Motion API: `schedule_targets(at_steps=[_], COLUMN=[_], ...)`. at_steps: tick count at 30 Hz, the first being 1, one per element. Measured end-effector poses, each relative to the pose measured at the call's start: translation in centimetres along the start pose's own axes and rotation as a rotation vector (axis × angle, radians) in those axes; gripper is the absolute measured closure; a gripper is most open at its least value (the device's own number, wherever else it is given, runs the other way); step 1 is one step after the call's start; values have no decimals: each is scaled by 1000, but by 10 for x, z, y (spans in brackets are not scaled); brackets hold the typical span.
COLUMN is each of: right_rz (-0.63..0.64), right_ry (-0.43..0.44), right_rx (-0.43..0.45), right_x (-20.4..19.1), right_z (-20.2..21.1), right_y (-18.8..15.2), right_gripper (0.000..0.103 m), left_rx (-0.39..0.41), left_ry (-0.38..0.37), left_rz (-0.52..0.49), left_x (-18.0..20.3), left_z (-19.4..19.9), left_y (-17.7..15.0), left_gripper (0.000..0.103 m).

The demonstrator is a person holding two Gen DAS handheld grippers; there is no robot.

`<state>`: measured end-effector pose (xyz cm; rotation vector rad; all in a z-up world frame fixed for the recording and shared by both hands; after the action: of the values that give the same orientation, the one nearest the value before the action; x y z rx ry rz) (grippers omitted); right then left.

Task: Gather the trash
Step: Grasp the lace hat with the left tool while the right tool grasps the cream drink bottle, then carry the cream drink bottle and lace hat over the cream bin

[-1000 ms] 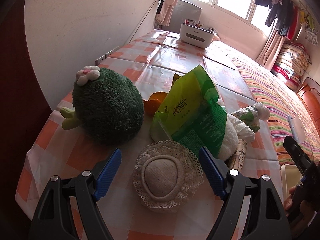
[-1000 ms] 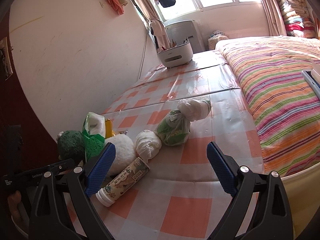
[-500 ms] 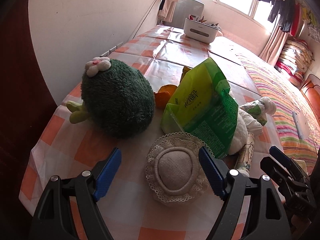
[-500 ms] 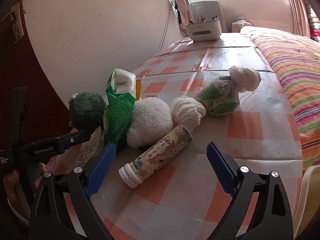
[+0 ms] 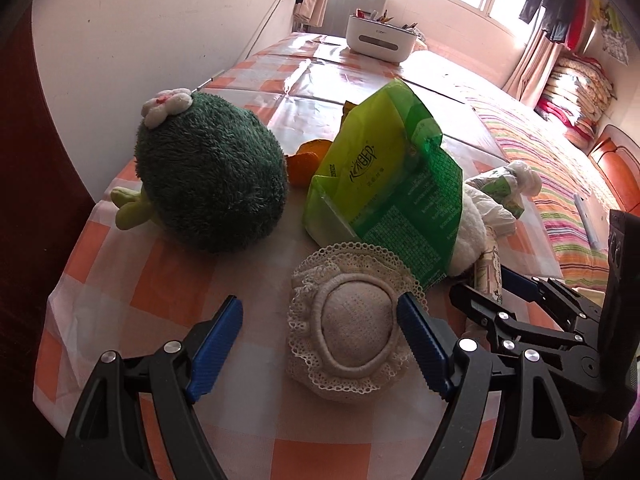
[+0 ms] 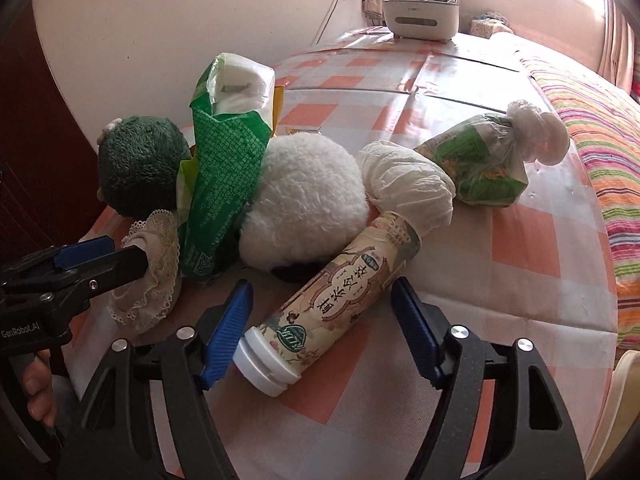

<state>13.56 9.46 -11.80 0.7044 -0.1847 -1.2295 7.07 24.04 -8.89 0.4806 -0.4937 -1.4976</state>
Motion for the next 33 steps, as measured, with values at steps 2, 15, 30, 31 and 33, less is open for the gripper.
schedule_targets(at_steps=[2,15,30,31,33], right_rz=[0,-59,-112,-115,-122], right_ry=[4,47,70,70,69], right_rx=[-1,37,113,115,123], right_x=[2,22,43,44,48], right_z=[1,17,47,48,52], right_y=[0,2,2,2,2], right_gripper=[59,75,75,75,75], left_rx=[-20,6,97,100,106], left_ry=[-22,-102,-40,-41,-48], left_rz=[-4,10,-51,-56,-64], left_x=[3,10,35,37,43], left_z=[-5,-15,1,2,3], left_y=[-2,-5,11,13,15], left_gripper=[26,57,59,59,59])
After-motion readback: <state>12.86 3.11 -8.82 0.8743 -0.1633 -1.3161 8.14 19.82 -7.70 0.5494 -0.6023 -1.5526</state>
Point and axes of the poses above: each gripper's, at about its wrist camera, not at the fingertips, and z roughly against the way its jaws point, x to its right, y to its top, the point moved 2 cm from there along -z, roughly the way its jaws point, and after that the axes turned 13 degrees about -z, right-handed, at the moved point
